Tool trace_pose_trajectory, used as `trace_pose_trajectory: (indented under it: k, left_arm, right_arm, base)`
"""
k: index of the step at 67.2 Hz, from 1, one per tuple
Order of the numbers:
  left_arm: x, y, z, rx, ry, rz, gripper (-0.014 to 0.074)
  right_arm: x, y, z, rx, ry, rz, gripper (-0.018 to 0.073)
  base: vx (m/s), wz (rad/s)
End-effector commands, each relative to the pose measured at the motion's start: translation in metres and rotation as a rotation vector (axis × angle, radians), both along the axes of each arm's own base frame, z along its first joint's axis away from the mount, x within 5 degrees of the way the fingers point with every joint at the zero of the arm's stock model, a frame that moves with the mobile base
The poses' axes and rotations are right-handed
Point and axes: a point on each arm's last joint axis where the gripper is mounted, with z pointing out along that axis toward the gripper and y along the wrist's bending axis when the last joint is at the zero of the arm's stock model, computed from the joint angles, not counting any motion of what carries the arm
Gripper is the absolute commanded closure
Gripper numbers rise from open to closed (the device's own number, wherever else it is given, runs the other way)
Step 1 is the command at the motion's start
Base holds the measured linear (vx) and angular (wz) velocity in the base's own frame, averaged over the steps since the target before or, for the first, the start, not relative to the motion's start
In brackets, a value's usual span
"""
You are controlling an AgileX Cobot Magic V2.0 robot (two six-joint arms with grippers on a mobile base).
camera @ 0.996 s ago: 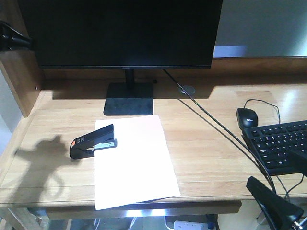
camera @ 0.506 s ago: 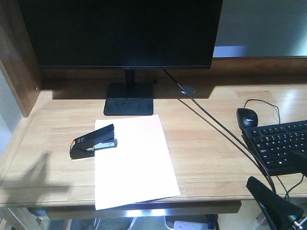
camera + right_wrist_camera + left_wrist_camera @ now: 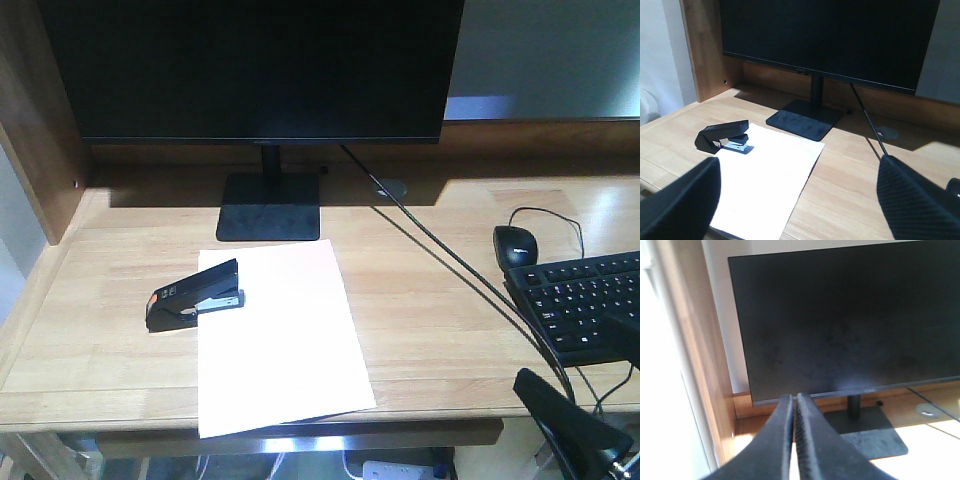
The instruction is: Grab stapler and paper to desk for stapling
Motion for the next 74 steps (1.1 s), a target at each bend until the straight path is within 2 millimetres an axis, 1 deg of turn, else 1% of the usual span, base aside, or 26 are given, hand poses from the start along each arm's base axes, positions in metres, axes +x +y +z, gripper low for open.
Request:
trace_pose_trajectory:
  k: [1,5,11,12,21,32,39,45,74]
  left_arm:
    - [-0.022,0.001,-0.008,-0.041,-0.182,-0.011,0.0603]
    - [-0.034,0.003,-0.023,-0.07,-0.225,-0.014,0.0603]
    - [-0.047,0.004,-0.047,-0.106,-0.236,-0.018,0.0603]
    - [-0.047,0.004,-0.052,-0.105,-0.228,-0.018,0.0603]
    - [-0.053,0.005,-0.082,-0.101,-0.202,-0.017,0.0603]
    - [-0.05,0.004,-0.104,-0.094,-0.139,-0.014,0.0603]
    - [-0.049,0.004,-0.111,-0.09,-0.103,-0.012,0.0603]
    - [-0.049,0.004,-0.114,-0.089,-0.09,-0.011,0.0603]
    - [-0.049,0.004,-0.114,-0.089,-0.086,-0.011,0.0603]
  right_arm:
    - [0.002,-0.002,0.009,-0.009,-0.026,-0.026,-0.0035]
    - [0.002,-0.002,0.009,-0.009,-0.026,-0.026,-0.0035]
    - [0.002,-0.002,0.009,-0.009,-0.026,-0.025,-0.0035]
    - [0.002,-0.002,0.009,-0.009,-0.026,-0.025,-0.0035]
    - [0.002,-0.002,0.009,-0.009,-0.026,-0.025,-0.0035]
    - [0.002,-0.002,0.009,-0.008,-0.026,-0.025,-0.0035]
    - [0.002,-0.002,0.009,-0.008,-0.026,-0.025,-0.0035]
    - [0.002,-0.002,0.009,-0.008,-0.026,-0.025,-0.0035]
    - [0.002,-0.002,0.009,-0.008,-0.025,-0.025,-0.0035]
  base:
    - [0.0,0.0]
    - [0.0,0.0]
    - [0.0,0.0]
    - [0.0,0.0]
    - [0.0,0.0]
    - [0.0,0.0]
    - [0.0,0.0]
    - [0.0,0.0]
    - [0.0,0.0]
